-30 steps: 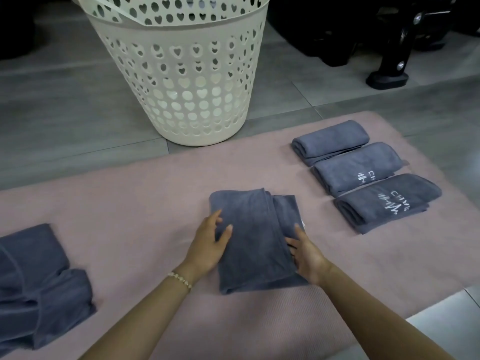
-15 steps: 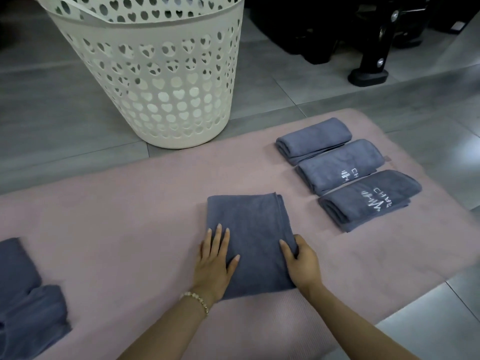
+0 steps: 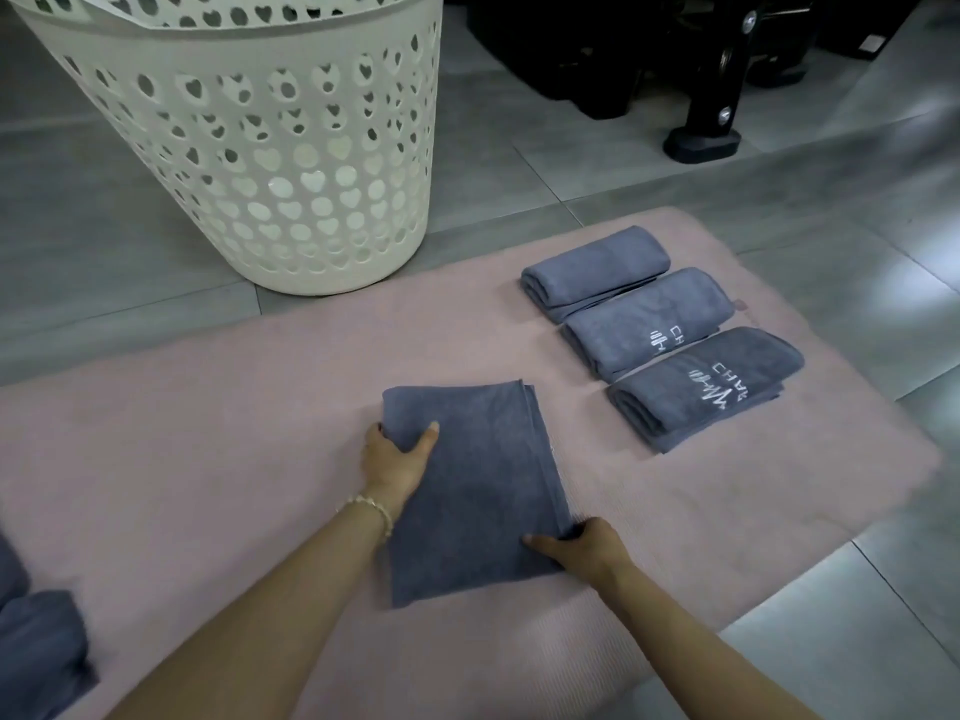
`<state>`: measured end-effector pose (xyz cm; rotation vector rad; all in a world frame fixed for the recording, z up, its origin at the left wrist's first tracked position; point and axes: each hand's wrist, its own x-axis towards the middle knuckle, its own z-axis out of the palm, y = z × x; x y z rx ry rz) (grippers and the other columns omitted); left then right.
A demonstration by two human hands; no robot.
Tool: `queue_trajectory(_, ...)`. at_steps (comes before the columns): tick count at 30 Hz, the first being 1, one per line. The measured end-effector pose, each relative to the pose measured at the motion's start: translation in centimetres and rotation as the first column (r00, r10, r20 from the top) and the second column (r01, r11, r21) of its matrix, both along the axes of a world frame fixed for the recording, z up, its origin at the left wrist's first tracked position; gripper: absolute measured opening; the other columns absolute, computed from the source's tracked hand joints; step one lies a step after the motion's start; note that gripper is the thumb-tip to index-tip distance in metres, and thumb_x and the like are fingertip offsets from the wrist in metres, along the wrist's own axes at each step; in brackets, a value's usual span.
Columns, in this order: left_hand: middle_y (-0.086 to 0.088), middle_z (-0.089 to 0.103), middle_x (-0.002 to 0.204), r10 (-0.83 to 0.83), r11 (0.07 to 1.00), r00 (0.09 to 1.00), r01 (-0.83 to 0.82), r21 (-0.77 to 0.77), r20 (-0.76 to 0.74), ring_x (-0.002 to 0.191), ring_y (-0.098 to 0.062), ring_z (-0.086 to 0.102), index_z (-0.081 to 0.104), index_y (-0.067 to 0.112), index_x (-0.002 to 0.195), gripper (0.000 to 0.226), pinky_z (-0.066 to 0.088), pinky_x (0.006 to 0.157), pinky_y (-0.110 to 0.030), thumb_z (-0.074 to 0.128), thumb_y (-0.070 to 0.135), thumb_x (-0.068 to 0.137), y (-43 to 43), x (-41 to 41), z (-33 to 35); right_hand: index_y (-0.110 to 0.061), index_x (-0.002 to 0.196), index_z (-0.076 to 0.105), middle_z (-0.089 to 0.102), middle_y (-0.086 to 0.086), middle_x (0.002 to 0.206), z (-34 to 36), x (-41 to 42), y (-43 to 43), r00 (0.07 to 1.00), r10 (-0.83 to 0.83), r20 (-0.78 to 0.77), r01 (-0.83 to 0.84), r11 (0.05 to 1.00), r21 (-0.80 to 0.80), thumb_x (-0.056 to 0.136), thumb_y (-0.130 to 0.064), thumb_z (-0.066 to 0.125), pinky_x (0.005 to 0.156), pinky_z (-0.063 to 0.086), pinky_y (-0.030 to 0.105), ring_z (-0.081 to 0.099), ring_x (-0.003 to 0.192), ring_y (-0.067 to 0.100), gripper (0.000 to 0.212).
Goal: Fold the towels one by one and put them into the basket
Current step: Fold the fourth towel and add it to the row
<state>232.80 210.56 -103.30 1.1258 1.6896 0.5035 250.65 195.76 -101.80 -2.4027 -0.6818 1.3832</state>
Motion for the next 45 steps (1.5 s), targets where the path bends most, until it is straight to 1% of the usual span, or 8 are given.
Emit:
queue_trajectory(5,-0.008,0.070,0.105,-0.023,0.960,0.949,0.109,-0.259,0.315,0.094,-0.025,0.067,0.064,0.009,0.109,0.048,0.054,0.084,-0.035,0.074,0.044,0.077,2.5,-0.1,1.3,0.002,0.108,0.062,0.070,0.016,0.104,-0.1,-1.9,-1.8,0.702,-0.454,-0.548,0.589,0.803,0.089,0.062,-0.019,0.087,0.084,0.056,0.040,0.066,0.095,0.031,0.056)
queue_trajectory(7,-0.010,0.071,0.105,0.013,0.939,0.909,0.132,-0.316,0.416,0.094,-0.025,0.068,0.064,0.007,0.110,0.044,0.055,0.078,-0.034,0.072,0.039,0.080,2.2,-0.1,1.8,-0.001,0.104,0.064,0.072,0.015,0.103,-0.1,-3.9,-2.9,0.464,-0.496,-0.734,0.734,0.679,0.006,0.073,-0.010,0.078,0.081,0.058,0.036,0.066,0.098,0.030,0.035)
queue_trajectory(9,-0.012,0.070,0.107,0.052,0.923,0.871,0.145,-0.357,0.488,0.094,-0.024,0.067,0.065,0.005,0.111,0.040,0.056,0.074,-0.032,0.068,0.034,0.084,1.8,-0.5,2.4,-0.004,0.103,0.065,0.072,0.010,0.100,0.2,-5.3,-3.2,0.385,-0.516,-0.766,0.745,0.664,-0.072,0.079,-0.011,0.072,0.080,0.056,0.031,0.065,0.099,0.026,0.026)
queue_trajectory(19,-0.007,0.073,0.094,0.115,0.910,0.715,0.202,-0.361,0.690,0.079,-0.018,0.071,0.068,0.010,0.102,0.023,0.055,0.073,-0.030,0.057,0.008,0.082,-2.9,-5.3,5.8,-0.011,0.121,0.056,0.067,0.005,0.116,1.5,-2.2,-2.1,0.646,-0.358,-0.674,0.682,0.668,0.298,0.096,-0.035,0.050,0.094,0.051,0.038,0.063,0.107,0.022,0.036)
queue_trajectory(26,-0.001,0.071,0.109,-0.263,0.700,0.871,0.468,-0.539,0.415,0.102,-0.022,0.066,0.060,0.019,0.117,0.094,0.050,0.093,-0.033,0.096,0.031,0.032,-6.7,-9.4,2.1,-0.010,0.066,0.045,0.050,0.003,0.065,-1.1,-0.7,-5.4,0.824,-0.533,-0.190,0.565,0.759,0.323,0.086,-0.036,0.065,0.055,0.038,0.026,0.042,0.058,0.013,0.038)
queue_trajectory(34,-0.008,0.072,0.101,-0.363,0.897,0.927,0.374,-0.234,0.091,0.090,-0.025,0.069,0.068,0.007,0.102,0.051,0.054,0.090,-0.039,0.077,0.047,0.071,-4.3,-3.0,3.9,-0.019,0.100,0.052,0.061,-0.012,0.083,-0.3,-3.4,-5.7,0.935,-0.356,-0.012,0.327,0.845,0.423,0.091,-0.048,0.053,0.065,0.041,0.022,0.058,0.076,0.010,0.031)
queue_trajectory(40,-0.003,0.074,0.097,-0.225,0.953,0.873,0.291,-0.091,0.432,0.088,-0.020,0.071,0.067,0.013,0.104,0.025,0.056,0.078,-0.030,0.062,0.032,0.089,-5.8,-4.0,5.5,-0.019,0.097,0.060,0.067,-0.011,0.092,1.6,-1.0,-4.7,0.929,-0.333,-0.160,0.356,0.693,0.627,0.093,-0.027,0.058,0.064,0.045,0.006,0.061,0.076,-0.008,0.009)
queue_trajectory(45,-0.003,0.067,0.087,-0.072,0.997,0.976,0.070,0.014,0.204,0.083,-0.019,0.061,0.064,0.007,0.088,0.021,0.048,0.069,-0.025,0.059,0.027,0.092,-6.8,-6.3,1.2,-0.013,0.114,0.054,0.063,0.004,0.095,-0.8,-0.3,-4.9,0.953,-0.301,0.029,0.256,0.856,0.449,0.090,-0.024,0.061,0.083,0.048,0.034,0.059,0.082,0.020,0.027)
